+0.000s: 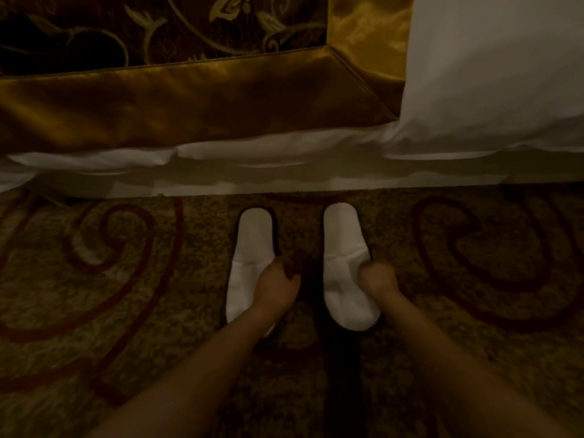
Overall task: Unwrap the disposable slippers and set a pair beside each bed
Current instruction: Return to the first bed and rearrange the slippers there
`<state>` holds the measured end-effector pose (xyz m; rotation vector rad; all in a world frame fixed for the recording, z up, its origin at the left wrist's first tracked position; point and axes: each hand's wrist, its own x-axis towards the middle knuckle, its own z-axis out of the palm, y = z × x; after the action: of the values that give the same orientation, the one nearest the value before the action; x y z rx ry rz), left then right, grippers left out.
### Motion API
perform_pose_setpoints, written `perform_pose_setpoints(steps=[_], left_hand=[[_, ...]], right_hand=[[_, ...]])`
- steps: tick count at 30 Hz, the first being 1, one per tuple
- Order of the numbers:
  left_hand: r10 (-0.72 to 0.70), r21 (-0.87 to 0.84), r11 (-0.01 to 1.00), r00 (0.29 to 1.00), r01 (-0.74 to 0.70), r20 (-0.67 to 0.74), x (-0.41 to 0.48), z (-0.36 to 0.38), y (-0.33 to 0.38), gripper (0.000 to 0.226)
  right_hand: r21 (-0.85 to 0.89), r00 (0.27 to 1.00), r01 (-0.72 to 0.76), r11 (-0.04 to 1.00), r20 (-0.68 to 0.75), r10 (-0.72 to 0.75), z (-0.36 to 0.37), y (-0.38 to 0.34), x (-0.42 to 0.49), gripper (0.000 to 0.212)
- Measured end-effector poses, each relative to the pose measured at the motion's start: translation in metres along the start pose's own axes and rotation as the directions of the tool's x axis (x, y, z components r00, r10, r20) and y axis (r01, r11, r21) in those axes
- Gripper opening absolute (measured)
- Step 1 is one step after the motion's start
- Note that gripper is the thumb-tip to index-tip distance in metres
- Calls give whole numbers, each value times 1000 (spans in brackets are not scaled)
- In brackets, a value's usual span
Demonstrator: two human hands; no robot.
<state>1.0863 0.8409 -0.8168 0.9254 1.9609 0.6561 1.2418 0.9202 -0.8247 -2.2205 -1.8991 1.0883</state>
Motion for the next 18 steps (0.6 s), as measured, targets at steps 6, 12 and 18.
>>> perform_pose_setpoints(steps=[6, 12, 18], left_hand=[[32, 577, 807, 966, 128, -258, 11, -13, -49, 76], [-202, 583, 778, 972, 232, -117, 17, -13, -69, 115], [-187, 572, 781, 968, 250, -167, 14, -6, -65, 115]], right_hand=[[-230, 993, -13, 973, -116, -14, 12, 18, -7, 48], [-349, 987, 121, 929, -53, -149, 32, 17, -17, 101], [-405, 992, 124, 906, 27, -124, 40, 20, -19, 107]])
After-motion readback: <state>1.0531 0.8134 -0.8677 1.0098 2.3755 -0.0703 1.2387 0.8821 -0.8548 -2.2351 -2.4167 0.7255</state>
